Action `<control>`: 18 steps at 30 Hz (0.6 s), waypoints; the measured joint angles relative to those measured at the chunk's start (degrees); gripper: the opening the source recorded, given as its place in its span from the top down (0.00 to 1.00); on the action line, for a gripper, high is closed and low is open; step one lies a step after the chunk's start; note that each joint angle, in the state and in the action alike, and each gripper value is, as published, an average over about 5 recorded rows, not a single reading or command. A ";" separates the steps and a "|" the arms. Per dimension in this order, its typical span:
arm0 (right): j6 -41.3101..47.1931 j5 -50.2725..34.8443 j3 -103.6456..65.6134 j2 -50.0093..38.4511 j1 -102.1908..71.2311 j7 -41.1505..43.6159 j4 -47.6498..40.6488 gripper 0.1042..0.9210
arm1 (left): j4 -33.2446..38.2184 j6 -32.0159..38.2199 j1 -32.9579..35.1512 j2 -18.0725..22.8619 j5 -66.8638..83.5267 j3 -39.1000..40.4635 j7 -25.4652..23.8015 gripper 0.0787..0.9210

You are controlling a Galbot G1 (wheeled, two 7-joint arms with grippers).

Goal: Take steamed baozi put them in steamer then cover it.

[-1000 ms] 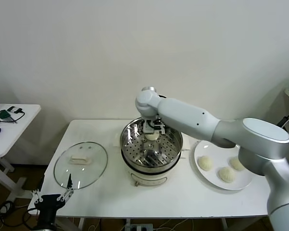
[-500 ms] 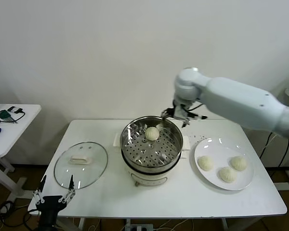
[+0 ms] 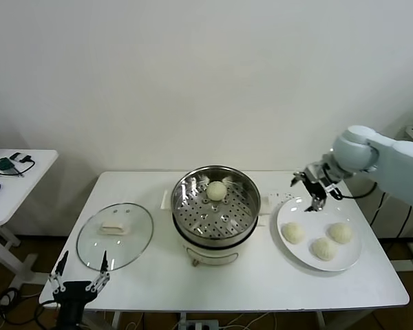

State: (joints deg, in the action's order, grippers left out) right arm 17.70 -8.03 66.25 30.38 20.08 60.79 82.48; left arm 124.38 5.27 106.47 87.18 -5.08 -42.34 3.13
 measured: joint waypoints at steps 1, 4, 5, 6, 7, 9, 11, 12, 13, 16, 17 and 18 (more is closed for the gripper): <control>0.54 -0.03 -1.16 0.09 -1.66 0.00 -0.70 0.12 | 0.03 0.02 0.03 -0.01 0.02 -0.06 0.01 0.12; 1.70 0.11 -4.54 0.79 -6.38 0.00 -3.06 0.12 | 0.05 0.02 0.05 -0.12 0.16 -0.33 0.04 0.12; 1.96 0.20 -5.65 1.17 -7.85 0.00 -3.94 0.12 | 0.05 0.02 0.03 -0.18 0.22 -0.41 0.04 0.12; 2.16 0.30 -6.75 1.61 -9.24 0.00 -4.86 0.12 | 0.06 0.01 -0.01 -0.22 0.28 -0.47 0.03 0.12; 2.31 0.39 -7.81 2.09 -10.52 0.00 -5.77 0.12 | 0.06 -0.01 -0.06 -0.25 0.32 -0.51 0.02 0.12; 2.50 0.58 -9.85 3.19 -12.80 0.00 -7.68 0.12 | 0.01 -0.02 -0.20 -0.28 0.36 -0.53 0.00 0.12; 2.54 0.75 -11.62 4.44 -14.56 0.03 -9.57 0.12 | -0.16 0.01 -0.30 -0.29 0.34 -0.53 -0.02 0.12; 2.52 0.84 -12.42 5.12 -15.29 0.07 -10.54 0.12 | -0.27 0.04 -0.31 -0.29 0.33 -0.53 -0.02 0.12; 2.47 0.92 -13.15 5.84 -15.93 0.11 -11.50 0.12 | -0.40 0.08 -0.29 -0.30 0.32 -0.53 -0.02 0.12; 2.27 1.19 -14.89 8.03 -17.48 0.28 -14.32 0.12 | -0.73 0.17 -0.15 -0.37 0.32 -0.66 -0.01 0.12; 2.21 1.27 -15.37 8.74 -17.89 0.34 -15.22 0.12 | -0.83 0.19 -0.12 -0.41 0.32 -0.75 0.00 0.12; 2.15 1.36 -15.80 9.47 -18.26 0.41 -16.13 0.12 | -0.94 0.20 -0.10 -0.44 0.32 -0.85 0.01 0.12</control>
State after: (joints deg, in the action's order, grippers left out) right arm 19.85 -6.67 50.46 39.84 1.82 61.20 66.35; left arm 123.44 5.47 106.38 86.74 -4.75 -43.19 3.14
